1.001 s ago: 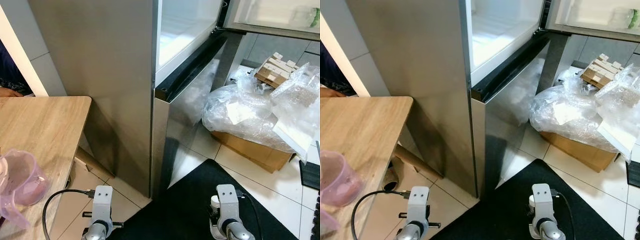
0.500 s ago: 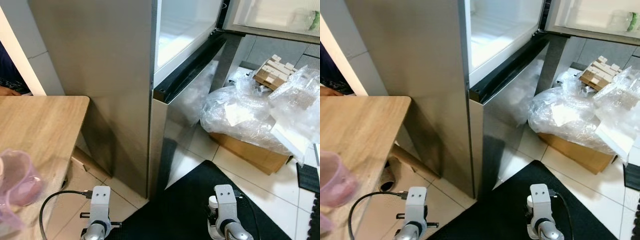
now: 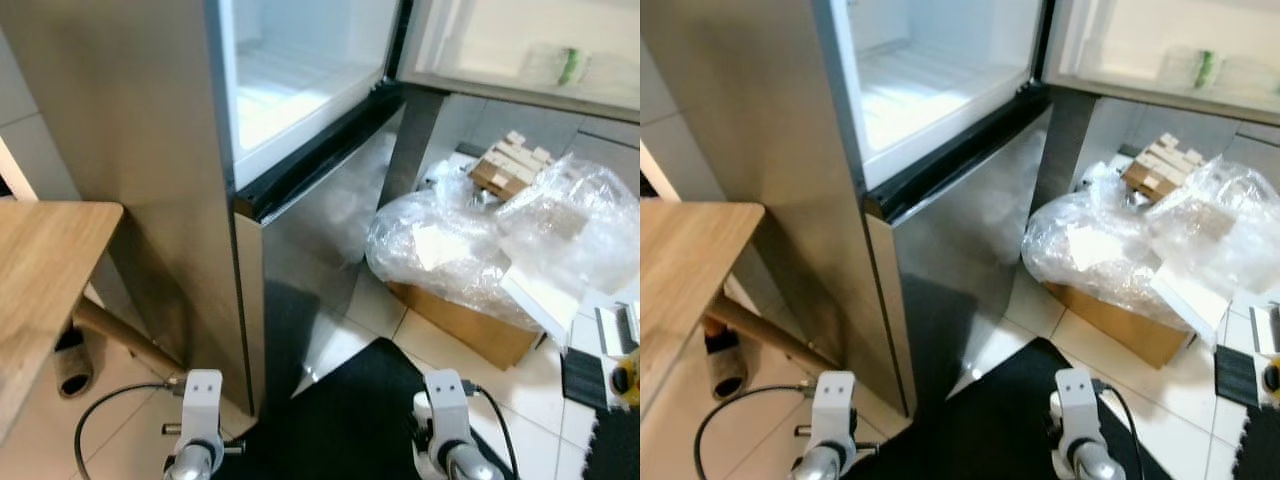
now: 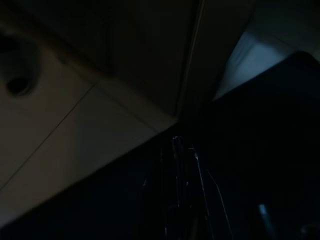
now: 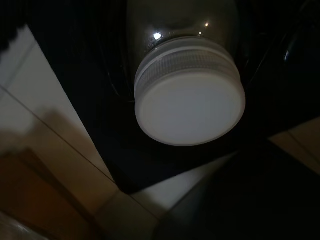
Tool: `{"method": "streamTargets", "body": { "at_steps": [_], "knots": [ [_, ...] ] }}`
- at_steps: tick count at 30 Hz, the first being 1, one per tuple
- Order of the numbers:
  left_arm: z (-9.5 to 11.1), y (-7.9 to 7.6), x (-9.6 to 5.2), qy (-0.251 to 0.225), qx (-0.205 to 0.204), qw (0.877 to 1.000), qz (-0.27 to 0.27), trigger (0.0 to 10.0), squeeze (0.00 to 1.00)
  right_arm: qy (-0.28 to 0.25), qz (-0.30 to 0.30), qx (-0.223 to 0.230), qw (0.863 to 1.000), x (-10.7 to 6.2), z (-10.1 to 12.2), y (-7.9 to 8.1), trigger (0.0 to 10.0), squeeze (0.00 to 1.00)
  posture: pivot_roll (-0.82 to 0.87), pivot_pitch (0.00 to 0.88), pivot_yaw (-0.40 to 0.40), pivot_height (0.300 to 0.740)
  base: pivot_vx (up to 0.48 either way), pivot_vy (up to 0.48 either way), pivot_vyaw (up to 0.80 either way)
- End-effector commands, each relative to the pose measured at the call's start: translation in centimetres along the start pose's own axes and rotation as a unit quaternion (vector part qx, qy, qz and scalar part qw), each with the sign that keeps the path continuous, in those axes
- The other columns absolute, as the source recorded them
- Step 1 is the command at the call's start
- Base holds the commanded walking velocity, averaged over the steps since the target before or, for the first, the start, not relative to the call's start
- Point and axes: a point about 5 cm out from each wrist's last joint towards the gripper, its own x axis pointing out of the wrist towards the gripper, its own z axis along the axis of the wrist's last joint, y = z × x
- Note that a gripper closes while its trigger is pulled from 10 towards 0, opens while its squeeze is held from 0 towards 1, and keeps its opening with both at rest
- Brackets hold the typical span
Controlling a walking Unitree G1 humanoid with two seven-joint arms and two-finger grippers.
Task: Restocking fridge
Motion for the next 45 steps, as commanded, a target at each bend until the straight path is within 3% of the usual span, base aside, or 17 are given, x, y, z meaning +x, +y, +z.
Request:
{"method": "streamTargets", "body": {
  "at_steps": [1, 14, 16, 20, 45],
  "knots": [
    [-0.8, 0.01, -0.29, 0.014, 0.005, 1.0, 0.0, 10.0, 0.0, 0.0, 0.0, -0.006, 1.0, -0.02, 0.01, -0.19, 10.0, 0.0, -0.15, 0.07, -0.031, 0.74, 0.0, -0.48, 0.8],
    [-0.85, 0.16, -0.32, 0.014, 0.004, 1.0, 0.004, 10.0, 0.0, -0.001, 0.004, -0.009, 1.0, 0.06, 0.15, -0.02, 10.0, 0.0, -0.15, 0.073, -0.03, 0.74, 0.0, -0.478, 0.8],
    [-0.86, 0.18, -0.33, 0.014, 0.004, 1.0, 0.005, 10.0, 0.0, -0.001, 0.0, 0.008, 1.0, 0.06, 0.14, 0.01, 10.0, 0.0, -0.15, 0.074, -0.03, 0.74, 0.0, -0.352, 0.0],
    [-1.01, 0.47, -0.38, 0.018, -0.013, 1.0, 0.014, 10.0, 0.0, -0.005, 0.002, 0.004, 1.0, 0.14, 0.33, 0.13, 10.0, 0.0, -0.15, 0.078, -0.028, 0.74, 0.0, 0.0, 0.0],
    [-0.74, 0.61, -0.31, 0.01, -0.013, 1.0, 0.015, 10.0, 0.0, -0.01, 0.003, 0.008, 1.0, 0.14, 0.38, 0.36, 10.0, 0.0, -0.15, 0.093, -0.022, 0.74, 0.0, 0.0, 0.0]
  ]
}}
